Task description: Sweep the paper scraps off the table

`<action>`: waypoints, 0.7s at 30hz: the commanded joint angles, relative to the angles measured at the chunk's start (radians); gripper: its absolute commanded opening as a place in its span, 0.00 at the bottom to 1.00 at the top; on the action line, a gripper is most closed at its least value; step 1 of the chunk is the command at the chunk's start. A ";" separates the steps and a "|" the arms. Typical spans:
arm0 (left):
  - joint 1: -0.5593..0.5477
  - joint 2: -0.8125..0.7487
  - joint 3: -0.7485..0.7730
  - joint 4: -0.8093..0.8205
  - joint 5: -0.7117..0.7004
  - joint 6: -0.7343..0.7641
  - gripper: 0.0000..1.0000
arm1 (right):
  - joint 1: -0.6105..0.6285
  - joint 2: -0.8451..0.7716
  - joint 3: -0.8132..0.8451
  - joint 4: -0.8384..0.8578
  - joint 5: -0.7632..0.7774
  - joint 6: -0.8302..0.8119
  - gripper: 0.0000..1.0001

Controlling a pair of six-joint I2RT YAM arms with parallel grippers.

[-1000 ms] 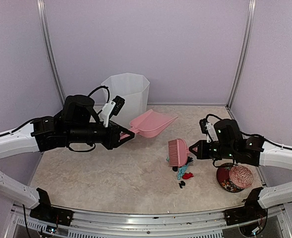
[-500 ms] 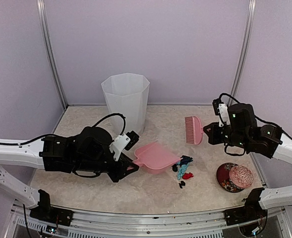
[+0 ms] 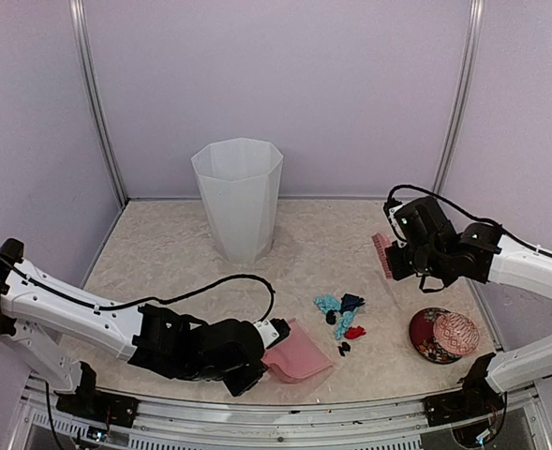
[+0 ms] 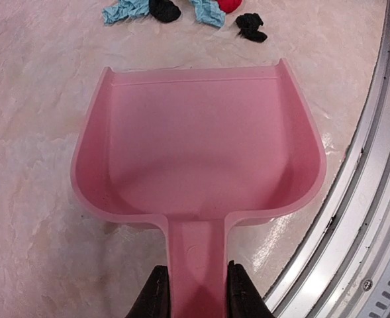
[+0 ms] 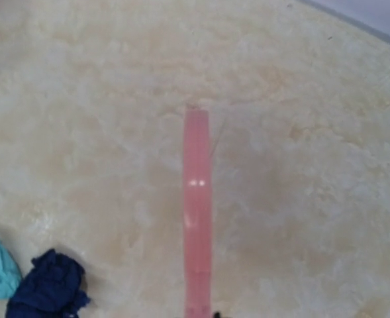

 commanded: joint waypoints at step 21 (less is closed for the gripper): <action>0.106 0.205 0.124 0.094 0.013 0.118 0.00 | 0.225 0.164 0.051 0.041 -0.372 0.062 0.00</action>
